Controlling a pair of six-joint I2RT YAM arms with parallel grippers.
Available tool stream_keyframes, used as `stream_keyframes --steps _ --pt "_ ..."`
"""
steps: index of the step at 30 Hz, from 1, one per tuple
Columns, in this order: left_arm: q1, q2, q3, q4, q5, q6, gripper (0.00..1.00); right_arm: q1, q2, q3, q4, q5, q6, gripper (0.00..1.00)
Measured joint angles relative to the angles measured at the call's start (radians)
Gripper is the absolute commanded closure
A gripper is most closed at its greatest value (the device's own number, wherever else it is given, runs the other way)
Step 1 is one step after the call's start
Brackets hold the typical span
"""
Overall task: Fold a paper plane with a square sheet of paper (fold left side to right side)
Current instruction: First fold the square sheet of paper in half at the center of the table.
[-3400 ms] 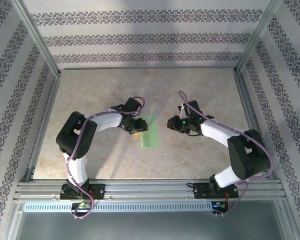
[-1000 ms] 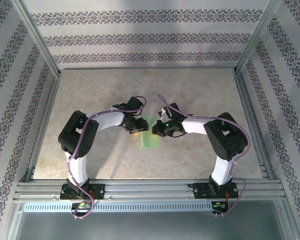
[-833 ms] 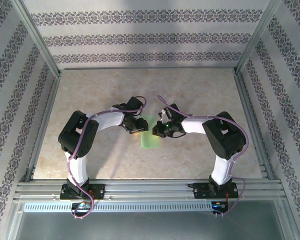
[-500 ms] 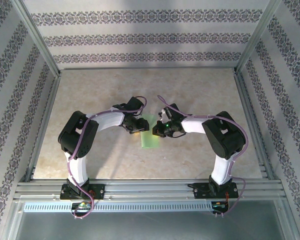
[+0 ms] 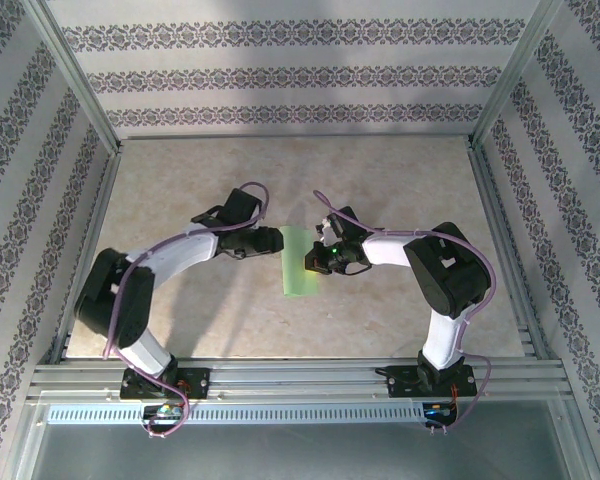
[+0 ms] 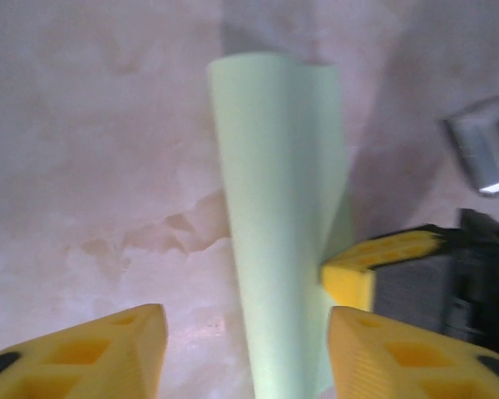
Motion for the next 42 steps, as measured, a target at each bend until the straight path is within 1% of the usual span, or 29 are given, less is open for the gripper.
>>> stream_keyframes --steps 3,8,12,15,21,32,42 --pt "0.001 -0.043 -0.037 0.079 0.077 0.014 0.65 0.000 0.000 0.000 -0.002 0.000 0.000 1.00" --pt "-0.002 -0.007 -0.095 0.233 0.226 -0.012 0.74 0.000 0.002 0.006 -0.012 0.000 -0.002 1.00" --pt "-0.016 0.070 -0.097 0.308 0.289 -0.030 0.77 0.000 0.002 0.008 -0.017 0.001 -0.011 1.00" --pt "-0.027 0.118 -0.097 0.338 0.310 -0.036 0.78 0.000 0.002 0.011 -0.022 0.003 -0.019 1.00" --pt "-0.031 0.171 -0.097 0.369 0.309 -0.036 0.81 0.000 0.002 0.013 -0.026 0.006 -0.020 1.00" --pt "-0.031 0.191 -0.115 0.368 0.257 -0.021 0.83 0.000 0.004 0.019 -0.036 0.008 -0.026 1.00" --pt "-0.012 0.217 -0.150 0.377 0.253 -0.011 0.83 0.000 0.006 0.029 -0.054 0.011 -0.047 1.00"
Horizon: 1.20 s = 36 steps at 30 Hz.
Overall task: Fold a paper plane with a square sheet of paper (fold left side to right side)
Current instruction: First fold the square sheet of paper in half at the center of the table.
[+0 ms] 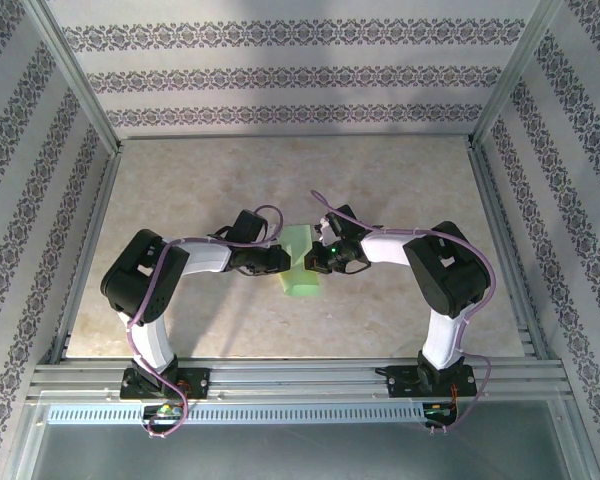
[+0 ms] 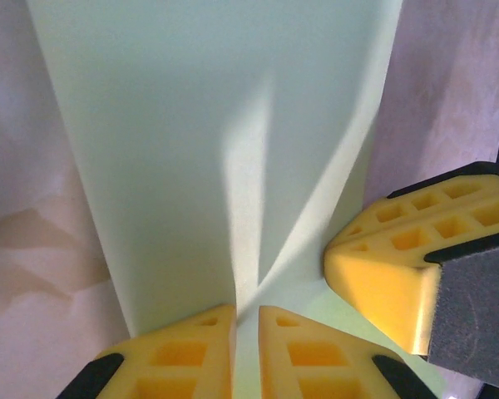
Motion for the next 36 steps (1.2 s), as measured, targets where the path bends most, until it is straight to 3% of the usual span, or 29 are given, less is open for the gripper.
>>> stream_keyframes --steps 12,22,28,36 --pt "0.063 -0.021 -0.071 0.079 0.056 0.016 0.85 0.000 0.002 0.004 -0.008 0.001 -0.007 1.00" --pt "0.113 -0.127 -0.158 0.064 -0.020 0.034 0.88 0.000 0.002 0.004 -0.008 0.001 -0.010 1.00" --pt "0.076 -0.194 -0.156 0.071 -0.037 0.035 0.89 0.000 0.002 0.004 -0.008 0.001 -0.010 1.00" --pt "-0.019 -0.129 -0.063 0.077 -0.030 0.044 0.89 0.000 0.002 0.004 -0.008 0.001 -0.010 1.00"
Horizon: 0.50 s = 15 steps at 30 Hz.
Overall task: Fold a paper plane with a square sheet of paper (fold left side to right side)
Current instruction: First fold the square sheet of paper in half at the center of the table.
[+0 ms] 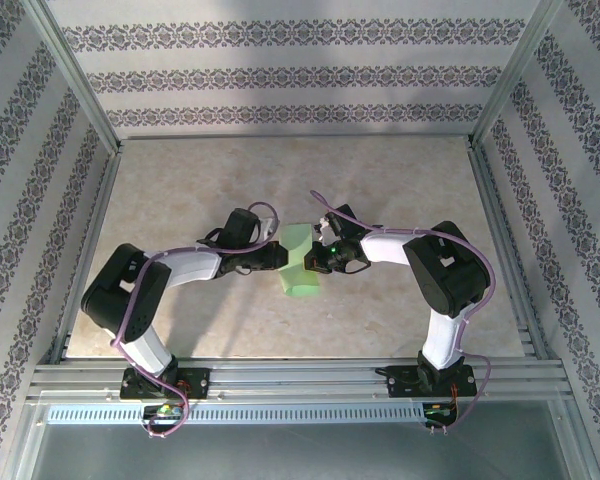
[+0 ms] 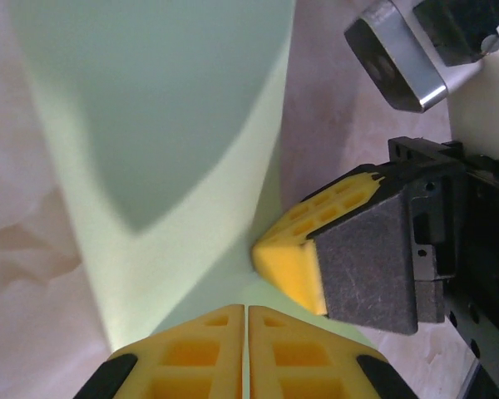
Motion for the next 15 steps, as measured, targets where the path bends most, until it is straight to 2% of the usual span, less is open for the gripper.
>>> stream_keyframes --steps 15 --pt "-0.013 0.114 0.013 0.012 0.001 0.005 0.89 0.002 0.000 0.002 -0.003 0.000 0.000 1.00"
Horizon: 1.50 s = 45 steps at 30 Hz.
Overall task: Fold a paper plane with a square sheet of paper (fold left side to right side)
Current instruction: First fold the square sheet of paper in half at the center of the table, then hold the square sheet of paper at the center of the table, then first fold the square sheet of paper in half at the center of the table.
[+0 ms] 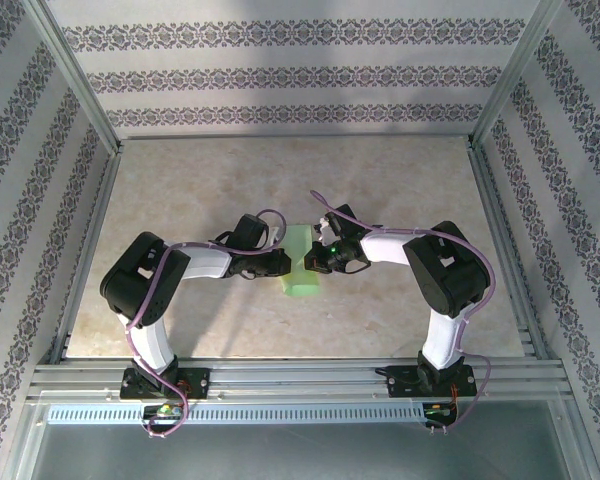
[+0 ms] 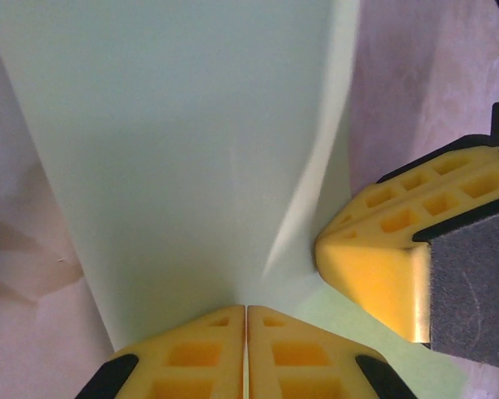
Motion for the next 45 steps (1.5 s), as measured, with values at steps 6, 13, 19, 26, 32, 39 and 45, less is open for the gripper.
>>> stream_keyframes --steps 6,13,19,26,32,39,45 --pt "0.000 0.000 0.000 -0.001 -0.001 0.000 0.89 0.000 0.000 0.005 -0.007 0.000 0.000 1.00" --pt "0.000 0.003 0.002 -0.001 -0.001 0.003 0.89 0.000 -0.005 0.008 -0.008 -0.002 0.019 1.00" --pt "0.000 0.008 0.011 -0.006 -0.001 0.004 0.89 0.000 -0.015 0.014 -0.005 -0.005 0.042 1.00" --pt "0.000 0.011 0.014 -0.006 -0.001 0.007 0.89 0.000 0.015 0.112 0.028 -0.009 0.070 1.00" --pt "0.000 0.011 0.014 -0.006 -0.001 0.007 0.89 0.000 0.084 0.174 0.060 -0.016 0.088 1.00" --pt "0.000 0.011 0.014 -0.006 0.000 0.008 0.89 0.000 0.145 0.174 0.061 -0.019 0.088 1.00" --pt "0.000 0.011 0.014 -0.006 0.001 0.014 0.89 0.000 0.147 0.177 0.059 -0.018 0.087 1.00"
